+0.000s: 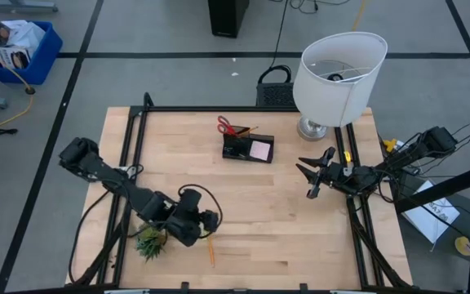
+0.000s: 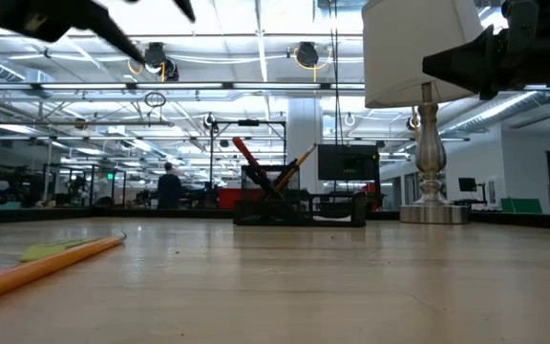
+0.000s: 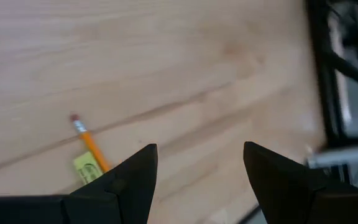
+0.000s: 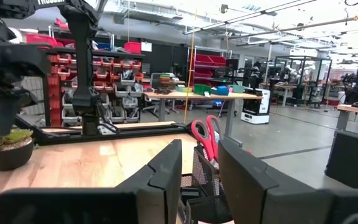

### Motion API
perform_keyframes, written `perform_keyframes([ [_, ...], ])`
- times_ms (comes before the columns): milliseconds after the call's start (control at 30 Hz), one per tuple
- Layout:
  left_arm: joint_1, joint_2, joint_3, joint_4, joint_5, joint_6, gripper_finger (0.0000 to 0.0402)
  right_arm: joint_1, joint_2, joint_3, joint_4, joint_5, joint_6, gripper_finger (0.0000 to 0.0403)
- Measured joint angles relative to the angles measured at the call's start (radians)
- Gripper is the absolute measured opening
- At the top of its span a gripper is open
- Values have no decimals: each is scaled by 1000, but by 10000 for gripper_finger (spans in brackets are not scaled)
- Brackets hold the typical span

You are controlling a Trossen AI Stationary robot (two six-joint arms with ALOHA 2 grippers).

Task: Pick and place office supplies into organizer
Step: Put the yellow pencil into the desk organizer

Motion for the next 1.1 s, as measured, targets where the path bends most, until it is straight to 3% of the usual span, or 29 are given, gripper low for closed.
perform_keyframes([
  [133, 34, 47, -2, -35, 75, -33, 244, 0, 0, 0, -4, 0, 0, 100],
  [300, 89, 125, 0, -30, 241, -10, 244, 0, 0, 0, -10, 0, 0, 100],
  [467, 117, 186, 0, -23, 260, -31, 244, 0, 0, 0, -10, 0, 0, 100],
  [667, 123, 240, 0, -74, 310, -232, 244, 0, 0, 0, -10, 0, 0, 100],
  [1100, 128, 266, -1, -133, 302, -426, 243, 0, 0, 0, -10, 0, 0, 100],
])
